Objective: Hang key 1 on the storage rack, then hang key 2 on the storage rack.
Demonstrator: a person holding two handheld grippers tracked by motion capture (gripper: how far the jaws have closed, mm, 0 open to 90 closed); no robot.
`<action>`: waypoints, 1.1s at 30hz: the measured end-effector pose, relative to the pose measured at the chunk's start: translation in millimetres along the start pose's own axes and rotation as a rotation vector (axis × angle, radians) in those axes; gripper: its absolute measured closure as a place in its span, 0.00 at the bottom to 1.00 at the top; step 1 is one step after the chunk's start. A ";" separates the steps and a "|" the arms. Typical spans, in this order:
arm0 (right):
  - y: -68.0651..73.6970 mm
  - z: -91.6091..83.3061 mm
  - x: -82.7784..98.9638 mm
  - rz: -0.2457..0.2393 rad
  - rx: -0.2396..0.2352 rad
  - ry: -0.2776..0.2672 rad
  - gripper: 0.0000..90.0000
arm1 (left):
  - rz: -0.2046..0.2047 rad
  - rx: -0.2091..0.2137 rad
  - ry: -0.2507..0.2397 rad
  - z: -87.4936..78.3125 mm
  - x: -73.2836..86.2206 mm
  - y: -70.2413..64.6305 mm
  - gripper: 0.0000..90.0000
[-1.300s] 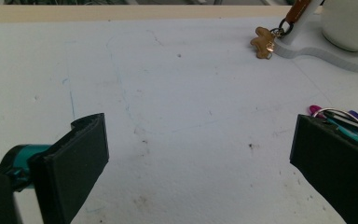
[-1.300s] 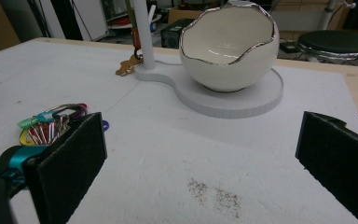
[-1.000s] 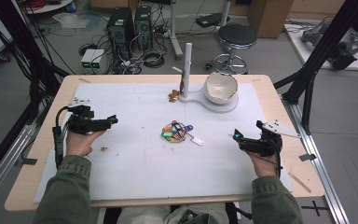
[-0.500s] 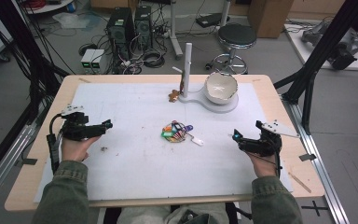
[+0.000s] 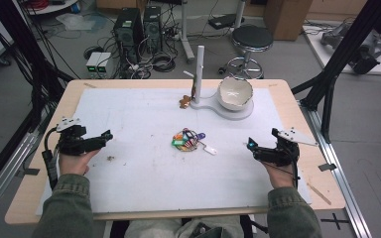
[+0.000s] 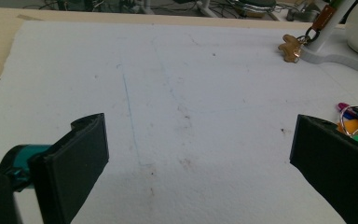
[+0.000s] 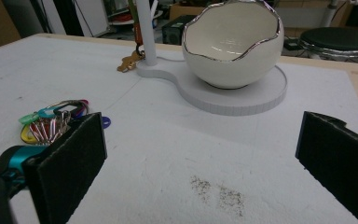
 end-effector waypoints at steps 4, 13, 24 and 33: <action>1.8 1.3 1.1 0.012 -0.015 0.010 0.01 | -0.009 -0.011 -0.010 -3.6 1.8 3.2 0.05; 34.2 22.1 -1.6 -0.042 -0.144 0.109 0.01 | -0.026 -0.034 -0.030 -16.3 7.7 15.6 0.05; 68.9 51.5 9.4 -0.085 -0.281 0.260 0.01 | -0.043 -0.040 -0.033 -20.0 11.4 22.1 0.05; 73.3 60.6 14.6 -0.091 -0.297 0.303 0.01 | -0.043 -0.047 -0.024 -21.2 13.4 22.9 0.05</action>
Point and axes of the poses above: each handheld gripper's, and its own axes: z roughly forward along the jaws, x roughly out of its underside, y roughly to its left, the point moved 10 cm from there along z, roughly forward along the jaws, and after that the axes turned 7 degrees about -y, right-handed, at the moved point
